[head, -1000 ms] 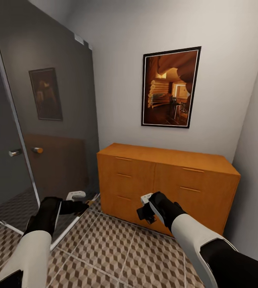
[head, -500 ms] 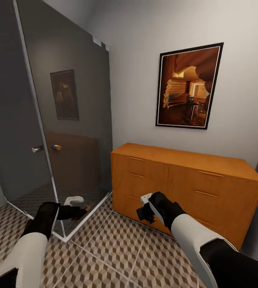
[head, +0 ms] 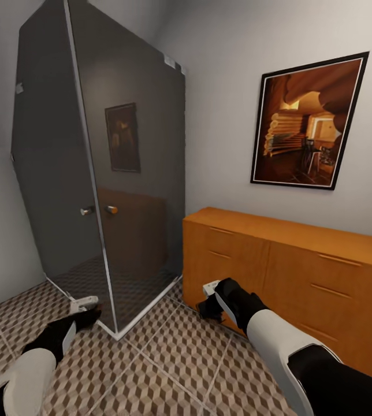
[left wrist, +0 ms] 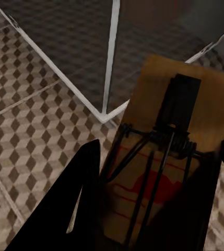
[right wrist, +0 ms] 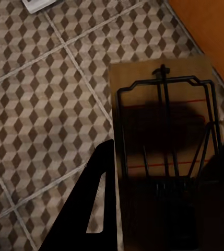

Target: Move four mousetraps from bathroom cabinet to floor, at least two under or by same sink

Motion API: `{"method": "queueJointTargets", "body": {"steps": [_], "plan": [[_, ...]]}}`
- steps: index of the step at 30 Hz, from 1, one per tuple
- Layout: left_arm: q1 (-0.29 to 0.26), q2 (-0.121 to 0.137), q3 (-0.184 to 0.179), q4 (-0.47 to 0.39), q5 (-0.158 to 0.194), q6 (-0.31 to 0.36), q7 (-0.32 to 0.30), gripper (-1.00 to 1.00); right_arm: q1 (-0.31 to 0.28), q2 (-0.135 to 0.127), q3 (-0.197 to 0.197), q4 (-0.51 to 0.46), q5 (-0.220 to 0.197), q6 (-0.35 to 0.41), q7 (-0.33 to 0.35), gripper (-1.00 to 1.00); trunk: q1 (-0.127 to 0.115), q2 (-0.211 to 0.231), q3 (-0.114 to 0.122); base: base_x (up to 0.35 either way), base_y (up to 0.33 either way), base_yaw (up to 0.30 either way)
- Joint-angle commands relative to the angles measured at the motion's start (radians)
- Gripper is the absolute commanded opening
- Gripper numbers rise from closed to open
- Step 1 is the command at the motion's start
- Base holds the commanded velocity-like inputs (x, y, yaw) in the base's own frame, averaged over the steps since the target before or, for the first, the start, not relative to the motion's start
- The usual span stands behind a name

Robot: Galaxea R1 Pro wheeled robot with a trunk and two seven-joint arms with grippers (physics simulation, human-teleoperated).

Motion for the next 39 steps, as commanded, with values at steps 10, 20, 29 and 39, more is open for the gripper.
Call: {"method": "queueJointTargets", "body": {"steps": [10, 20, 29, 39], "plan": [[-0.001, 0.028, 0.126, 0.001, 0.085, -0.121, 0.214, -1.0, 0.0, 0.0, 0.004, 0.001, 0.003, 0.003, -0.018, -1.0, 0.0, -0.001, -0.001, 0.0, 0.0, 0.27], [-0.001, 0.026, 0.13, 0.0, 0.086, -0.119, 0.217, -1.0, -0.001, 0.004, 0.005, 0.031, 0.003, -0.002, -0.028, -1.0, 0.0, -0.001, -0.001, 0.0, 0.0, 0.27], [-0.001, 0.021, 0.122, 0.005, 0.078, -0.107, 0.204, -1.0, -0.001, 0.004, 0.005, 0.081, 0.007, -0.004, -0.047, -1.0, 0.0, -0.001, -0.001, 0.0, 0.0, 0.27], [-0.001, 0.019, 0.119, 0.046, 0.071, -0.104, 0.202, -1.0, 0.0, 0.004, 0.005, 0.103, 0.006, -0.023, -0.062, -1.0, 0.0, -0.001, -0.001, 0.0, 0.0, 0.271]]}}
